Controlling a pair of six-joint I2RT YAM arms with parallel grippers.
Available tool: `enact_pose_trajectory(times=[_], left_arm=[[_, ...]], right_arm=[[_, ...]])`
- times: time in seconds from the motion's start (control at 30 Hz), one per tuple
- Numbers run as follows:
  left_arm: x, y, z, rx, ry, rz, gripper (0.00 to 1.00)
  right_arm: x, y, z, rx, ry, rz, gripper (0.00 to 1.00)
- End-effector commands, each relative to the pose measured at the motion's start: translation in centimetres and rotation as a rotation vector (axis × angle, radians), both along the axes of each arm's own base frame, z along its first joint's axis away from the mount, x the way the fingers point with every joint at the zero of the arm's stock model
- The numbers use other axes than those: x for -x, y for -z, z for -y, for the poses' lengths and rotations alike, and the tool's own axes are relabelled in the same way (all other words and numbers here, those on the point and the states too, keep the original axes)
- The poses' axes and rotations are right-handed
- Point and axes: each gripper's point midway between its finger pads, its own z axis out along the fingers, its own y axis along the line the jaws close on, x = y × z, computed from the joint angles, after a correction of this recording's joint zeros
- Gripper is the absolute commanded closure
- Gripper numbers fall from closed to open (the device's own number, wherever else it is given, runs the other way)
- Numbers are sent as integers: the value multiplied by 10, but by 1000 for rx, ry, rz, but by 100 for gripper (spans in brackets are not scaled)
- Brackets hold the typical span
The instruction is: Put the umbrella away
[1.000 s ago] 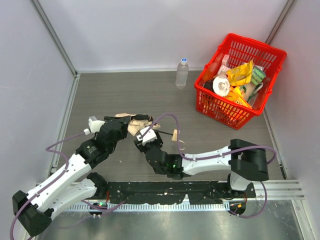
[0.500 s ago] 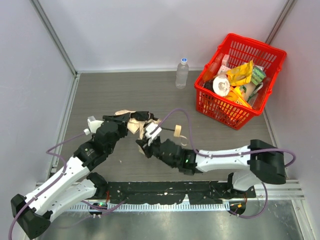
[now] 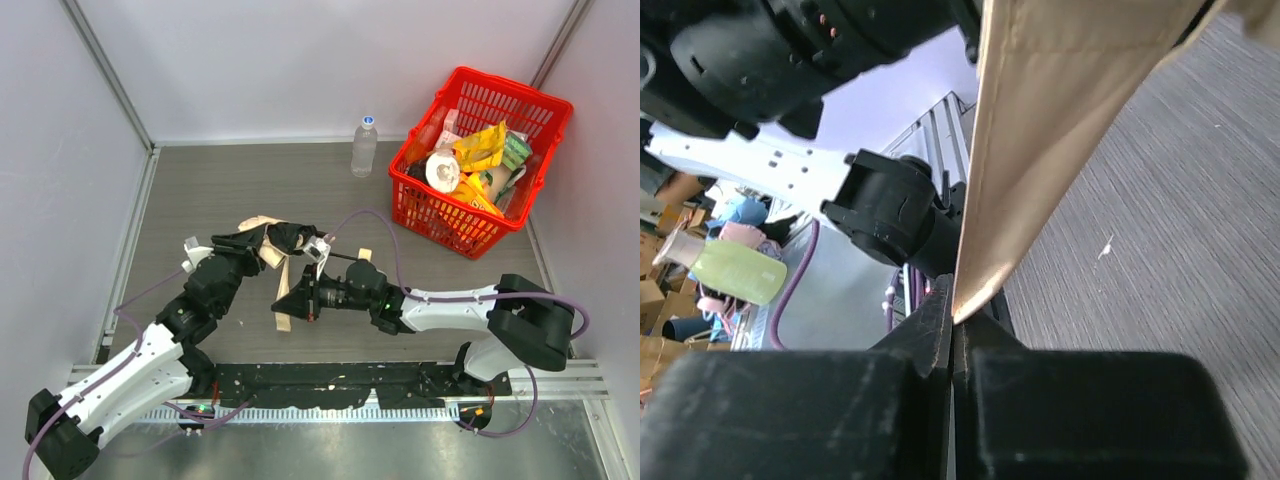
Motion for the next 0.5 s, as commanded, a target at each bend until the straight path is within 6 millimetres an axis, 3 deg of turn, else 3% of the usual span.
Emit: enact_pose_trajectory(times=[0.0,0.17,0.3,0.47], left_arm=[[3,-98,-1,235,11,238,100],[4,-101,7,232,49,247,100],[7,-99,11,159,77,266,100],[11,-95,8,141,77,291,100]], right_arm=[[23,-10,5,-111,-112,73,97],[70,-71,6,-324,-374,38,99],[78,-111,13,-393,-399,10,99],[86,-122,15,-360,-454,-78,93]])
